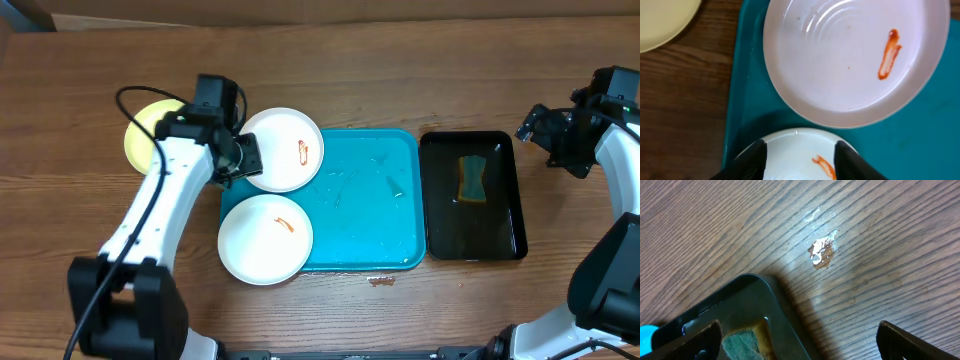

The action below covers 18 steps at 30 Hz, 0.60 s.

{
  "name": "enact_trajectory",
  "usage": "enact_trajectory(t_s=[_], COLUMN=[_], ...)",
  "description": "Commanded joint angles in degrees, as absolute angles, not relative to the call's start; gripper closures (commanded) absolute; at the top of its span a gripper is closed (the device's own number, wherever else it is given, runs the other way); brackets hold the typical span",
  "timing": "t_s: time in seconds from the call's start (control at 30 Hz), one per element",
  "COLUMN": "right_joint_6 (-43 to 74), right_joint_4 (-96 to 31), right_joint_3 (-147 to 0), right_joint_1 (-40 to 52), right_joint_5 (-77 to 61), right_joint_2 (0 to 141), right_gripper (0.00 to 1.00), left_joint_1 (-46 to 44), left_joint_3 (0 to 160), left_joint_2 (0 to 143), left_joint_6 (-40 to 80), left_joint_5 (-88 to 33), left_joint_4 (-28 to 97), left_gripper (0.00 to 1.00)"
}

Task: Clean dirty plates on tray and stack at the side
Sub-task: 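Grasp the rim of the upper white plate with the left gripper and drag it right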

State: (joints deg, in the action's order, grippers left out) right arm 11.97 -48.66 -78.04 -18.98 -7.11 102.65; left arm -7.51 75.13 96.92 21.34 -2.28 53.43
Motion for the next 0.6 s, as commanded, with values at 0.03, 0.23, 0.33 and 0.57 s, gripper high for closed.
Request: enact_trajectory(t_s=[0.03, 0.23, 0.33, 0.57], right_joint_6=[12.1, 12.1, 12.1, 12.1], right_joint_4=[-48.5, -48.5, -48.5, -48.5], right_joint_3=[-78.8, -78.8, -78.8, -78.8], right_joint_1=[-18.7, -18.7, -18.7, -18.7], right_joint_5=[-7.1, -7.1, -7.1, -7.1], right_joint_2=[102.2, 102.2, 102.2, 102.2], right_gripper=[0.00, 0.00, 0.00, 0.00], left_joint_1=[-7.4, -7.0, -6.4, -6.1], left_joint_3=[73.9, 73.9, 73.9, 73.9], left_joint_2=[101.5, 106.7, 107.7, 108.9], left_joint_6=[22.1, 22.2, 22.2, 22.1], left_joint_5=[0.7, 4.3, 5.9, 6.5], left_joint_4=[48.5, 43.3, 41.7, 41.2], left_gripper=[0.59, 0.61, 0.62, 0.68])
